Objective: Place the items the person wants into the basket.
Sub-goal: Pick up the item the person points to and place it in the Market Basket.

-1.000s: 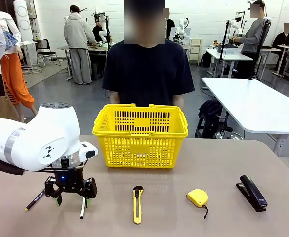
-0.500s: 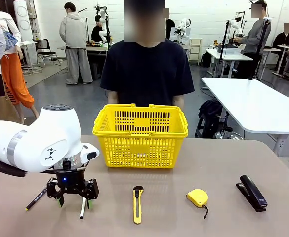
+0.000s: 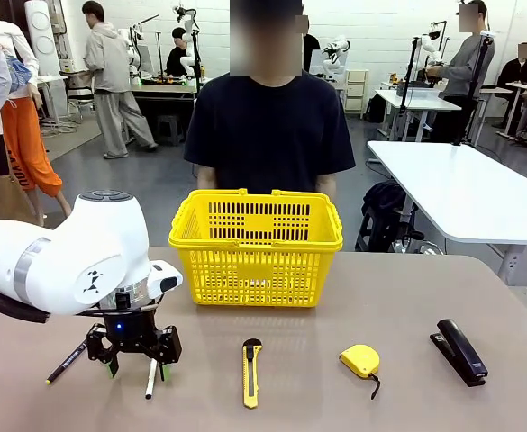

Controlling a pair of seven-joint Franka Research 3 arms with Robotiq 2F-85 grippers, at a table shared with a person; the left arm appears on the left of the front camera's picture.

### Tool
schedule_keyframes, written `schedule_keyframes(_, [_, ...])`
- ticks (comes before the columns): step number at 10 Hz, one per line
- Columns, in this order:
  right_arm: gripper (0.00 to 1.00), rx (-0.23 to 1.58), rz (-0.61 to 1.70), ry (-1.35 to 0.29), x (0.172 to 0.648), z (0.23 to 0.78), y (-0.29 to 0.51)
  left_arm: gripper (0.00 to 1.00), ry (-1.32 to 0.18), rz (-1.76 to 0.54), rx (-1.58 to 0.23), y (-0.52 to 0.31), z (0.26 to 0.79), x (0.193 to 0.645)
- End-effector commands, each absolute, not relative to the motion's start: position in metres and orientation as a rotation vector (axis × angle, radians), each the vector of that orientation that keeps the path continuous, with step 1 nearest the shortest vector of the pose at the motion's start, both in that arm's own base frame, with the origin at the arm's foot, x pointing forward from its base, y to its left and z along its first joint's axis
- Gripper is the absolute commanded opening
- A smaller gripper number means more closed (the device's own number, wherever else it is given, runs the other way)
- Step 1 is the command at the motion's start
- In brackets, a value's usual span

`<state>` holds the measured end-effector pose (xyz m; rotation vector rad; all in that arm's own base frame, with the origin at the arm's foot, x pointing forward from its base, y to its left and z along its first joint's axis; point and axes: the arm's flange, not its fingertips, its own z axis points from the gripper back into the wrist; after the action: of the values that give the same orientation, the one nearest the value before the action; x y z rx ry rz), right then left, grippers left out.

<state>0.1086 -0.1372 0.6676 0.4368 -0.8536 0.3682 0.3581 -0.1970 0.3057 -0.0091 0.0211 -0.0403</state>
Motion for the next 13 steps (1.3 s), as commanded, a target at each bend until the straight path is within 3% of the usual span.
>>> schedule_keyframes(1, [1.00,0.436,0.373,-0.864,0.1000,0.6711,-0.1372,0.42,-0.023,-0.068,-0.023,-0.1837,0.2940,0.3280])
schedule_keyframes(2, [1.00,0.436,0.373,-0.864,0.1000,0.6711,-0.1372,0.35,-0.027,-0.073,-0.028,-0.1841,0.2949,0.3273])
schedule_keyframes(3, [1.00,0.436,0.373,-0.864,0.1000,0.6711,-0.1372,0.00,-0.028,-0.073,-0.030,-0.1843,0.2952,0.3273])
schedule_keyframes(5, [1.00,0.436,0.373,-0.864,0.1000,0.6711,-0.1372,0.00,-0.023,-0.069,-0.034,-0.1855,0.2960,0.3276])
schedule_keyframes(6, [1.00,0.436,0.373,-0.864,0.1000,0.6711,-0.1372,0.19,-0.019,-0.065,-0.037,-0.1857,0.2967,0.3280])
schedule_keyframes(8, [1.00,0.436,0.373,-0.864,0.1000,0.6711,-0.1372,0.00,-0.016,-0.062,-0.039,-0.1856,0.2972,0.3276])
schedule_keyframes(13, [1.00,0.436,0.373,-0.864,0.1000,0.6711,-0.1372,0.00,-0.007,-0.063,-0.033,-0.1854,0.3000,0.3285])
